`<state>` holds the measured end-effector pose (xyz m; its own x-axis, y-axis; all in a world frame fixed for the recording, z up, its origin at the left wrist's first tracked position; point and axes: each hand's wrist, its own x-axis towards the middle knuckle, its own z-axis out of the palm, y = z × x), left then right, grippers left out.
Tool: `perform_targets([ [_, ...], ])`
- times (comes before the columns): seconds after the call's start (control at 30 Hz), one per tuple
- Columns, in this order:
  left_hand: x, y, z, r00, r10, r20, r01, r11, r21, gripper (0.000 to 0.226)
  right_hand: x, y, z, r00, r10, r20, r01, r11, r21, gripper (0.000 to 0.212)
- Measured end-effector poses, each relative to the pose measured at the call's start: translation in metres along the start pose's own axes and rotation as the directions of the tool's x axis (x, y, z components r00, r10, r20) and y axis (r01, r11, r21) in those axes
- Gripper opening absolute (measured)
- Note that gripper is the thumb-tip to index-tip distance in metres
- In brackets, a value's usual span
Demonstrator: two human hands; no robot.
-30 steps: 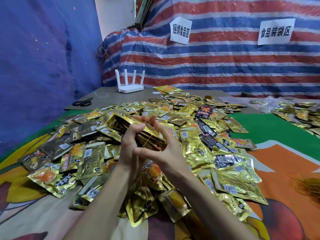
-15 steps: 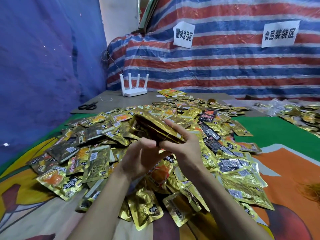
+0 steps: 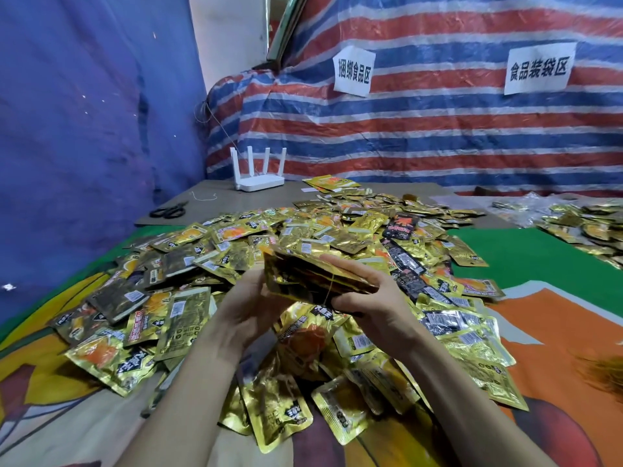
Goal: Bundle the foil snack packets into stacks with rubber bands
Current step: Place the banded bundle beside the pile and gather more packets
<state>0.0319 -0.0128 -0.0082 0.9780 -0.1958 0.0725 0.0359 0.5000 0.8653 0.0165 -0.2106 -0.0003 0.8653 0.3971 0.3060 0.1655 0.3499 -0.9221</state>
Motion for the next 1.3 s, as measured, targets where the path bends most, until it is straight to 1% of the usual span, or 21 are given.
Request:
perform_targets([
  [0.1, -0.005, 0.000, 0.010, 0.993, 0.072, 0.096, -0.082, 0.991, 0.103, 0.025, 0.000, 0.001, -0.005, 1.000, -0.011, -0.027, 0.011, 1.000, 0.004, 0.063],
  [0.17, -0.005, -0.008, 0.010, 0.983, 0.099, 0.153, -0.119, 0.985, 0.126, 0.025, 0.000, 0.002, -0.004, 0.999, -0.035, -0.041, 0.036, 0.999, 0.012, 0.062],
  [0.33, -0.006, -0.006, 0.007, 0.990, 0.055, 0.129, -0.084, 0.968, 0.235, 0.022, 0.000, 0.004, -0.002, 0.990, -0.082, -0.111, 0.079, 0.996, -0.033, 0.060],
  [0.43, -0.005, 0.000, 0.006, 0.995, 0.062, 0.075, -0.072, 0.987, 0.141, 0.032, 0.000, 0.005, -0.004, 0.973, -0.119, -0.198, 0.097, 0.989, -0.115, 0.059],
  [0.5, -0.004, 0.003, 0.005, 0.999, 0.051, -0.005, -0.051, 0.998, 0.037, 0.057, 0.000, 0.005, -0.002, 0.955, -0.168, -0.245, 0.107, 0.964, -0.245, 0.062],
  [0.57, -0.004, 0.001, 0.006, 0.999, 0.052, -0.005, -0.052, 0.998, -0.047, 0.085, -0.001, 0.007, -0.001, 0.937, -0.219, -0.271, 0.091, 0.905, -0.416, 0.068],
  [0.6, -0.004, -0.001, 0.009, 0.998, 0.065, 0.003, -0.064, 0.997, -0.043, 0.090, -0.002, 0.007, 0.000, 0.937, -0.230, -0.262, 0.075, 0.866, -0.494, 0.073],
  [0.67, -0.003, -0.005, 0.016, 0.993, 0.107, -0.054, -0.102, 0.991, 0.087, 0.075, -0.006, 0.007, 0.000, 0.957, -0.200, -0.208, 0.043, 0.811, -0.583, 0.081],
  [0.73, -0.002, -0.010, 0.023, 0.979, 0.169, -0.114, -0.139, 0.963, 0.232, 0.063, -0.008, 0.004, 0.000, 0.971, -0.127, -0.205, -0.004, 0.842, -0.539, 0.074],
  [0.77, -0.001, -0.013, 0.024, 0.971, 0.202, -0.125, -0.162, 0.947, 0.276, 0.060, -0.009, 0.002, 0.000, 0.967, -0.092, -0.236, -0.038, 0.867, -0.496, 0.071],
  [0.83, 0.002, -0.017, 0.026, 0.959, 0.264, -0.103, -0.224, 0.930, 0.292, 0.053, -0.008, -0.003, -0.004, 0.942, 0.031, -0.334, -0.148, 0.932, -0.331, 0.077],
  [0.87, 0.002, -0.019, 0.028, 0.954, 0.288, -0.080, -0.255, 0.925, 0.281, 0.050, -0.008, -0.005, -0.008, 0.931, 0.119, -0.346, -0.203, 0.955, -0.216, 0.080],
  [0.9, 0.003, -0.020, 0.030, 0.949, 0.311, -0.061, -0.283, 0.918, 0.277, 0.051, -0.008, -0.008, -0.012, 0.930, 0.189, -0.316, -0.240, 0.961, -0.134, 0.078],
  [0.97, 0.005, -0.023, 0.032, 0.941, 0.333, -0.050, -0.305, 0.906, 0.293, 0.068, -0.012, -0.018, -0.018, 0.940, 0.263, -0.217, -0.288, 0.953, -0.093, 0.065],
  [1.03, 0.007, -0.026, 0.034, 0.943, 0.324, -0.075, -0.284, 0.901, 0.328, 0.086, -0.014, -0.026, -0.024, 0.942, 0.283, -0.182, -0.310, 0.940, -0.142, 0.058],
  [1.07, 0.007, -0.027, 0.037, 0.946, 0.314, -0.086, -0.268, 0.901, 0.340, 0.098, -0.014, -0.029, -0.027, 0.941, 0.279, -0.191, -0.309, 0.939, -0.150, 0.061],
  [1.13, 0.006, -0.027, 0.046, 0.951, 0.299, -0.073, -0.263, 0.913, 0.313, 0.117, -0.015, -0.034, -0.034, 0.935, 0.265, -0.237, -0.297, 0.948, -0.114, 0.077],
  [1.17, 0.005, -0.026, 0.049, 0.953, 0.297, -0.054, -0.270, 0.920, 0.283, 0.115, -0.015, -0.038, -0.037, 0.934, 0.251, -0.253, -0.281, 0.955, -0.090, 0.077],
  [1.2, 0.005, -0.026, 0.053, 0.955, 0.294, -0.034, -0.275, 0.925, 0.263, 0.107, -0.015, -0.041, -0.042, 0.934, 0.237, -0.266, -0.264, 0.962, -0.069, 0.070],
  [1.27, 0.001, -0.028, 0.056, 0.956, 0.292, 0.005, -0.282, 0.917, 0.283, 0.083, -0.017, -0.048, -0.056, 0.924, 0.213, -0.317, -0.238, 0.970, -0.041, 0.053],
  [1.3, -0.002, -0.030, 0.058, 0.953, 0.301, 0.025, -0.292, 0.894, 0.339, 0.068, -0.018, -0.052, -0.065, 0.910, 0.200, -0.363, -0.224, 0.974, -0.027, 0.050],
])
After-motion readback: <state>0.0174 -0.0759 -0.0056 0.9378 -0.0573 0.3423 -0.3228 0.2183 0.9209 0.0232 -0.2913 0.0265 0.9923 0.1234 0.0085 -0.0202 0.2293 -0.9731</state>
